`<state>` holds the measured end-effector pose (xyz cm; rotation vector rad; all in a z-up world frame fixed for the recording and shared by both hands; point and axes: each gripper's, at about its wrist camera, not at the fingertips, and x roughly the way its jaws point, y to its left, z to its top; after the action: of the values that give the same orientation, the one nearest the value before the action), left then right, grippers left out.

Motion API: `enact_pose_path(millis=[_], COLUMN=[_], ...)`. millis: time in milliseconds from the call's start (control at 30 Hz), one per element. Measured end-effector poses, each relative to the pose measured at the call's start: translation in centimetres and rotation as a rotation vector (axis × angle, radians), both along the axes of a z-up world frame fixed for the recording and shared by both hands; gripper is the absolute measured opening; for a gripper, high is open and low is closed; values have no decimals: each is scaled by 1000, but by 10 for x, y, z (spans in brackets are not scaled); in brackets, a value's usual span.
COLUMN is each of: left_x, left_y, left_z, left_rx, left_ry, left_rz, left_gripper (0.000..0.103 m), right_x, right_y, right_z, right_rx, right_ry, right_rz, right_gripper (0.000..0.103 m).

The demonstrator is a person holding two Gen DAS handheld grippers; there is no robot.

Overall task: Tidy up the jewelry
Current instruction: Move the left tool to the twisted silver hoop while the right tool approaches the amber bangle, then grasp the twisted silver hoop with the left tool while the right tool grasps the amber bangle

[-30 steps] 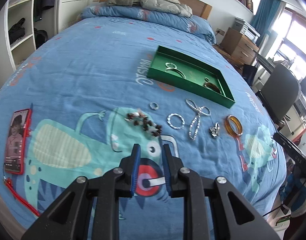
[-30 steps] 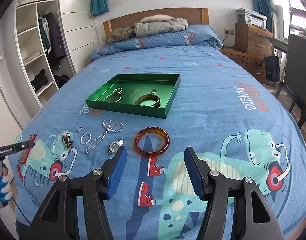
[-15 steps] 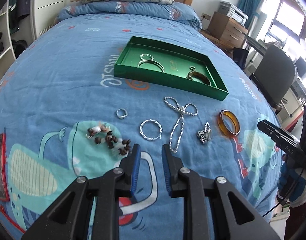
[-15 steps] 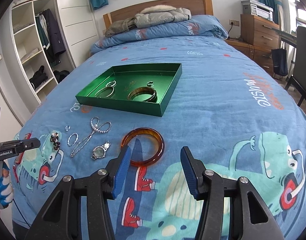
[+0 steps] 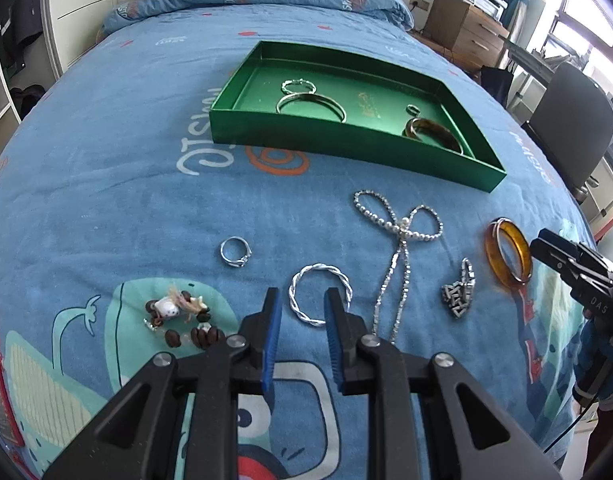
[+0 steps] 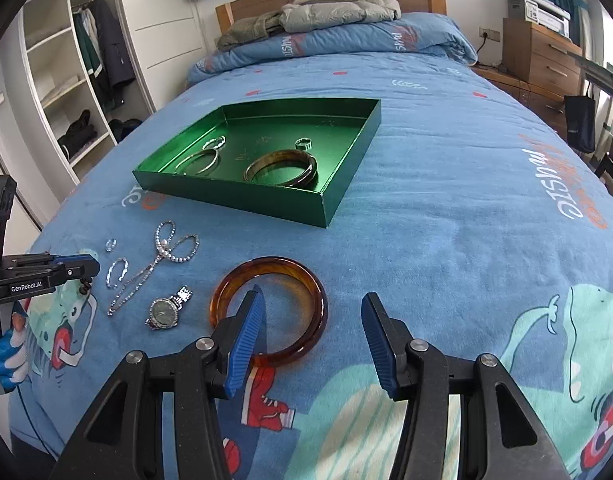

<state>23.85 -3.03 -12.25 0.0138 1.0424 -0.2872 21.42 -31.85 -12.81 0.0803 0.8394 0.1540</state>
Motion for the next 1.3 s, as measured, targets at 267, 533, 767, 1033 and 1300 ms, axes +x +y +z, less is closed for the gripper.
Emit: enact_pose_path(millis=[267, 533, 767, 1033, 1300], left_x=[11, 16, 16, 20, 9], left_y=[-4, -8, -20, -37, -44], left_z=[-12, -17, -24, -31, -25], left_rx=[37, 30, 85, 143, 190], left_ry=[17, 33, 39, 45, -11], left_rz=[2, -13, -51, -90, -74], left_gripper=[40, 39, 30, 7, 5], right_x=[14, 22, 32, 41, 37], right_y=[8, 11, 15, 9, 14], right_z=[-10, -15, -22, -27, -24], right_rx=[-26, -56, -109, -96, -117], right_ry=[26, 45, 81, 146, 130], right_rz=[39, 66, 95, 144, 122], right_gripper=[51, 51, 44, 45, 13])
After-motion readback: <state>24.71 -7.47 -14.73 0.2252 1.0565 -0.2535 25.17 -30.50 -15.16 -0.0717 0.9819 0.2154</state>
